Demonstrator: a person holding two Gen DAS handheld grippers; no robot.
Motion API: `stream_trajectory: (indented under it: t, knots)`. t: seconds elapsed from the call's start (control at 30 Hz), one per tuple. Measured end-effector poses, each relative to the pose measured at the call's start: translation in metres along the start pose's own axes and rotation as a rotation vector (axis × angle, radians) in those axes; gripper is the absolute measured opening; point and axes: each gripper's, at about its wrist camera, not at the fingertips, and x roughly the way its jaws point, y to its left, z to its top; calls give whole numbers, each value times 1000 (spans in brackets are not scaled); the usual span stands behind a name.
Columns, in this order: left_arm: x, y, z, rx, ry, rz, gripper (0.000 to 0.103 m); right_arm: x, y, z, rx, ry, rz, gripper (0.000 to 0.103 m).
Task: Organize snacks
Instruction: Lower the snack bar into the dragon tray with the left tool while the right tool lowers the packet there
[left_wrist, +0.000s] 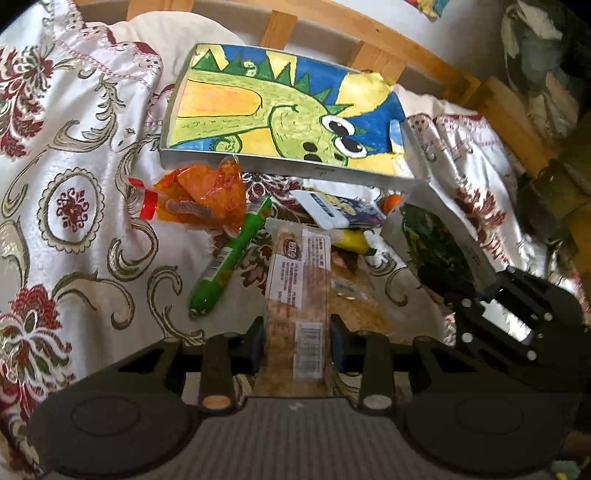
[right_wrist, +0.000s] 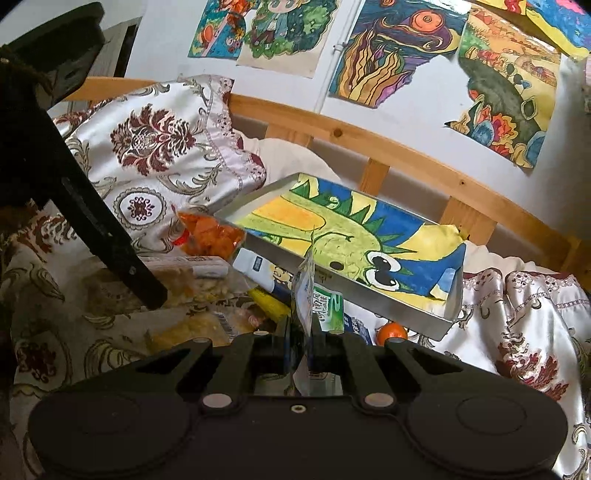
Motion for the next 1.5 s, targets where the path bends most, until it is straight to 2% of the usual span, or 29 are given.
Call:
stream_trajectory:
  t: [0.3, 0.47, 0.63, 0.73, 0.9, 1.13, 1.5]
  knots:
    - [-17, -15, 9, 28, -85, -1, 37, -5, -6, 6, 20, -55, -18, 8]
    - [-14, -21, 24, 22, -124, 7, 38, 0, -14, 14, 13, -108, -60, 8]
    - [-1, -19, 57, -17, -138, 19, 38, 23, -37, 30, 39, -162, -110, 8]
    - [8, -16, 84, -52, -173, 37, 38, 43, -58, 41, 105, -192, -133, 8]
    - [30, -19, 124, -57, -240, 97, 38, 74, -91, 53, 204, -234, -155, 8]
    - [85, -34, 161, -24, -226, 126, 38, 113, -124, 44, 258, -201, -142, 8]
    - [156, -56, 180, -16, -240, 102, 38, 146, -158, 14, 391, -90, -122, 9]
